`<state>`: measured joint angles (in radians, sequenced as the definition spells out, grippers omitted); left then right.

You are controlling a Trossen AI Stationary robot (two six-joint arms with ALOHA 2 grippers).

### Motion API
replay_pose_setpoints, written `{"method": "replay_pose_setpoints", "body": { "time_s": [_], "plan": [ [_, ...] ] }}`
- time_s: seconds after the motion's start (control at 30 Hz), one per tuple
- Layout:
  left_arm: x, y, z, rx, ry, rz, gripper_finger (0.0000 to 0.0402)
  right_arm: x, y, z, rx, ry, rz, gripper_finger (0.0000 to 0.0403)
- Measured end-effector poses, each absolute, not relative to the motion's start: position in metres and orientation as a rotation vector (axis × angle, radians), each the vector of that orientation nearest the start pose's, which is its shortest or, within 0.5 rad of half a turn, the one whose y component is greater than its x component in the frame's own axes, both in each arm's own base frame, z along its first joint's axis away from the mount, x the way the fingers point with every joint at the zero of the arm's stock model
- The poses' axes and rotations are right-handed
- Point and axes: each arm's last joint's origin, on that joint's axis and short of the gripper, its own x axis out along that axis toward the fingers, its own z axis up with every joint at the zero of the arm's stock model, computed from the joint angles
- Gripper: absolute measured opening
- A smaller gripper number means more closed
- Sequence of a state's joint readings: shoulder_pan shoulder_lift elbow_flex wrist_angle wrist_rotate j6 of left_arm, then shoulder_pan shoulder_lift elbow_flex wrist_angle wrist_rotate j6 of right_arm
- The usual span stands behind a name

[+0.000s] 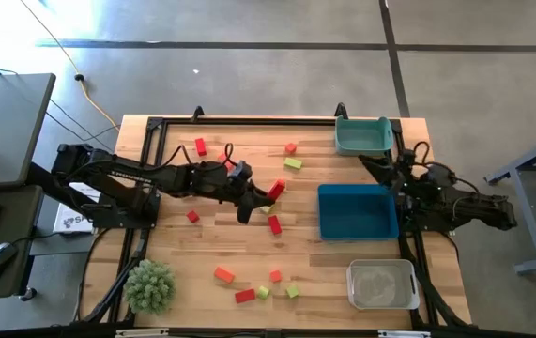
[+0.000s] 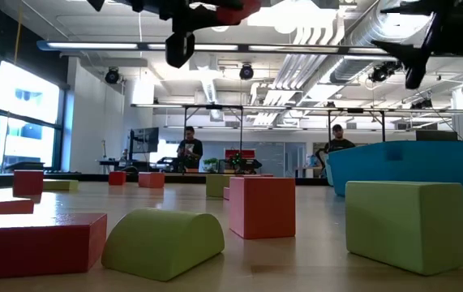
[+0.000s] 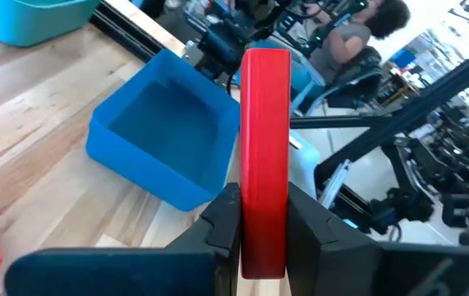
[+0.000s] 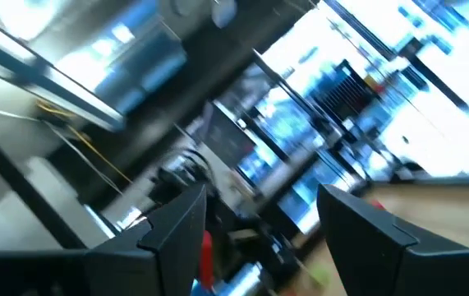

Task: Sort & place blocks by color
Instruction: Put the red wooden block into the green bin

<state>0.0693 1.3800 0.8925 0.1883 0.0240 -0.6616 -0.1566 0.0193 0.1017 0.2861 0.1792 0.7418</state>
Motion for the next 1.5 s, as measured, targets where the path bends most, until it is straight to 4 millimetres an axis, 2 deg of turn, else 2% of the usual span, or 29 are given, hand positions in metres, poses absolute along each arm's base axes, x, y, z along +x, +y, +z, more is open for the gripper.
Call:
{"method": "replay_pose_setpoints", "body": {
  "time_s": [0.17,0.37,0.53,0.67,0.93,1.27,1.5],
  "plan": [
    [0.305,0.03,0.272,-0.663,0.288,0.096,0.0038,0.082,-0.018,0.23,0.725,-0.537,-0.149,0.0222],
    [0.304,0.041,0.273,-0.679,0.304,0.04,0.0039,0.091,-0.019,0.234,0.727,-0.548,-0.143,0.0222],
    [0.302,0.051,0.273,-0.688,0.309,0.016,0.0039,0.106,-0.021,0.256,0.671,-0.482,-0.172,0.0222],
    [0.3,0.06,0.273,-0.698,0.308,0.017,0.0039,0.126,-0.024,0.27,0.645,-0.379,-0.185,0.0222],
    [0.296,0.074,0.273,-0.709,0.296,0.045,0.0039,0.175,-0.028,0.281,0.702,-0.188,-0.172,0.0222],
    [0.294,0.082,0.273,-0.744,0.285,0.076,0.004,0.244,-0.023,0.287,0.681,-0.033,-0.184,0.0222],
    [0.294,0.082,0.273,-0.733,0.288,0.065,0.004,0.28,-0.024,0.286,0.664,0.017,-0.198,0.0222]
  ]
}}
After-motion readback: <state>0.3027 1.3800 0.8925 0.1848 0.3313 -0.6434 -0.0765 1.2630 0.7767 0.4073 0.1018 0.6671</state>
